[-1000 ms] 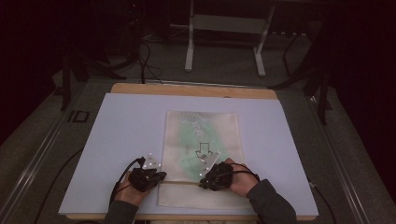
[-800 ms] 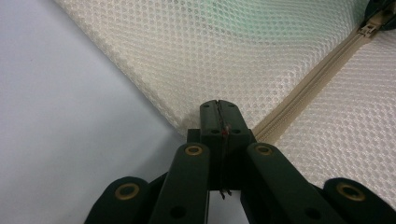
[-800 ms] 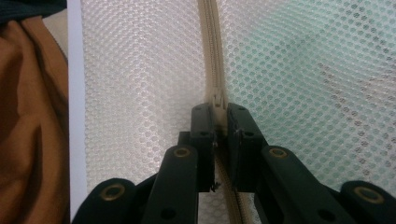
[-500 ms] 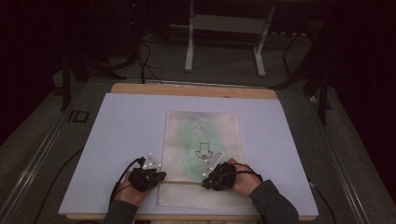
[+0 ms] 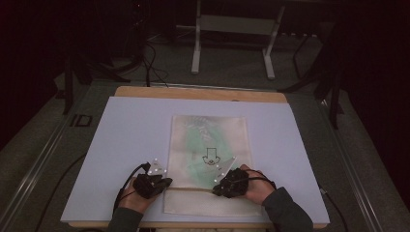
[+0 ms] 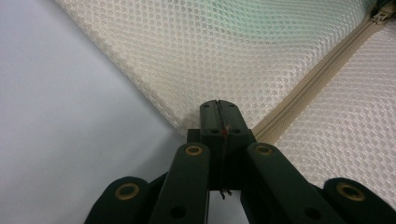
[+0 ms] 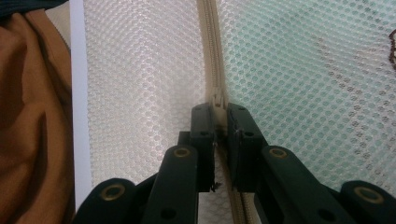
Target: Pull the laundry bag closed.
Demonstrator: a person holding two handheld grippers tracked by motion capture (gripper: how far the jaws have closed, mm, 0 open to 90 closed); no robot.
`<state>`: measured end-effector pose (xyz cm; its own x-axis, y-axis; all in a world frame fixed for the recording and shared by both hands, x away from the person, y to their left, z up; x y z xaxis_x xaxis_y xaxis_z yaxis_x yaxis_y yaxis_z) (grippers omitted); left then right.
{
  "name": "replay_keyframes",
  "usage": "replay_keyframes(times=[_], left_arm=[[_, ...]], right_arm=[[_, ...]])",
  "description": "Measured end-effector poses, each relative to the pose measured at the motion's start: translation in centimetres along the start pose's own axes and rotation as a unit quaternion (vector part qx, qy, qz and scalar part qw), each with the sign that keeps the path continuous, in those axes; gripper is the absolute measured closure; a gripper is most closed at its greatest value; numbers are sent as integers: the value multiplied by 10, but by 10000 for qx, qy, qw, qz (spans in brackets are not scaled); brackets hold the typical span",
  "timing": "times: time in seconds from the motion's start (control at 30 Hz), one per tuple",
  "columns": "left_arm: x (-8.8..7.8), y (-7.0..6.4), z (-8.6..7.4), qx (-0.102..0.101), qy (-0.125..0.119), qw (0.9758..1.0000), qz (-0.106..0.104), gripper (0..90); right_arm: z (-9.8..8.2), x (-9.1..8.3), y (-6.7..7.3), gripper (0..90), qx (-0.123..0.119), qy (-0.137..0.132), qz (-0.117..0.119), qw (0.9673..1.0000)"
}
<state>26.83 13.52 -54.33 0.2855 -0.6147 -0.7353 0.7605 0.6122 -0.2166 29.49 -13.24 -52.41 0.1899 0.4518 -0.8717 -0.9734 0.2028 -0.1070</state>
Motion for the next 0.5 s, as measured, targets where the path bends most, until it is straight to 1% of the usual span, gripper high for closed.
replay_keyframes(times=[0.13,0.17,0.43,0.5], left_arm=[[0,0,0,-3,-2,10000,-1,894],[0,0,0,1,5,10000,-2,894],[0,0,0,-3,-3,10000,2,894],[0,0,0,-1,10,10000,4,894]], right_arm=[[-3,-2,-1,825,18,3,-4,10000],[-3,-2,-1,825,34,-35,-1,10000],[-5,-3,-2,826,37,-13,-9,10000],[-8,-4,-3,825,79,-31,1,10000]])
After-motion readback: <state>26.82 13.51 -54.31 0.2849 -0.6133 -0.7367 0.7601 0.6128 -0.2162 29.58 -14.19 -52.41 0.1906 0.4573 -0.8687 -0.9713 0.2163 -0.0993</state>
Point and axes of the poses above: each handheld gripper's, and its own axes: x roughly forward along the jaws, z roughly out of its top, y roughly to its left, the point moved 2 cm from there along x, roughly forward along the jaws, and after that the axes turned 10 degrees about -z, right-handed, at the moved point
